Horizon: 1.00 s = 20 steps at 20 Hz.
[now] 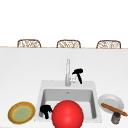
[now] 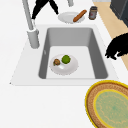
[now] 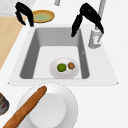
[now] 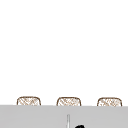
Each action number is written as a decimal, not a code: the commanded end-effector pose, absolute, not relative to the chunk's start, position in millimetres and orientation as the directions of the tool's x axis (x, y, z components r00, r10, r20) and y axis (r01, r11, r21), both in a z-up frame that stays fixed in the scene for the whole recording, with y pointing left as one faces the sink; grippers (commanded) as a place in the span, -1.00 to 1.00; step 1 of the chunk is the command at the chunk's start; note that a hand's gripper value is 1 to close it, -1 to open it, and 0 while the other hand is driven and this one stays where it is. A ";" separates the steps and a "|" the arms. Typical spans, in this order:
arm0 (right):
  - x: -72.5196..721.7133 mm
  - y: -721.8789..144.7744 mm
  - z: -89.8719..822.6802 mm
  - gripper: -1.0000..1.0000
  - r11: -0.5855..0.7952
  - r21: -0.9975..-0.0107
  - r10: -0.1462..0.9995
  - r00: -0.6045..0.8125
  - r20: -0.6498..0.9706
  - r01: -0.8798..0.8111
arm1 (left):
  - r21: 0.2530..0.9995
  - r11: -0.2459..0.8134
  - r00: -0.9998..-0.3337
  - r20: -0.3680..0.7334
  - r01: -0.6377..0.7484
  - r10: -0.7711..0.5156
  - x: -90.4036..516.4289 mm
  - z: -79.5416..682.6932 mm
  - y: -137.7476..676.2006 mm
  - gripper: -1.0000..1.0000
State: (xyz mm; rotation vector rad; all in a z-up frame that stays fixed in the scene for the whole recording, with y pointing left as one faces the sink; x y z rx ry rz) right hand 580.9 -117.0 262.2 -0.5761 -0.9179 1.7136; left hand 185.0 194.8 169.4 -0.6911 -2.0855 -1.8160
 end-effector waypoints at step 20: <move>619.6 -75.4 315.0 -1.00 -0.291 -0.665 0.955 -0.253 -0.156 -0.688 | 0.843 0.090 -0.843 0.512 0.530 0.164 185.0 169.4 194.8 0.00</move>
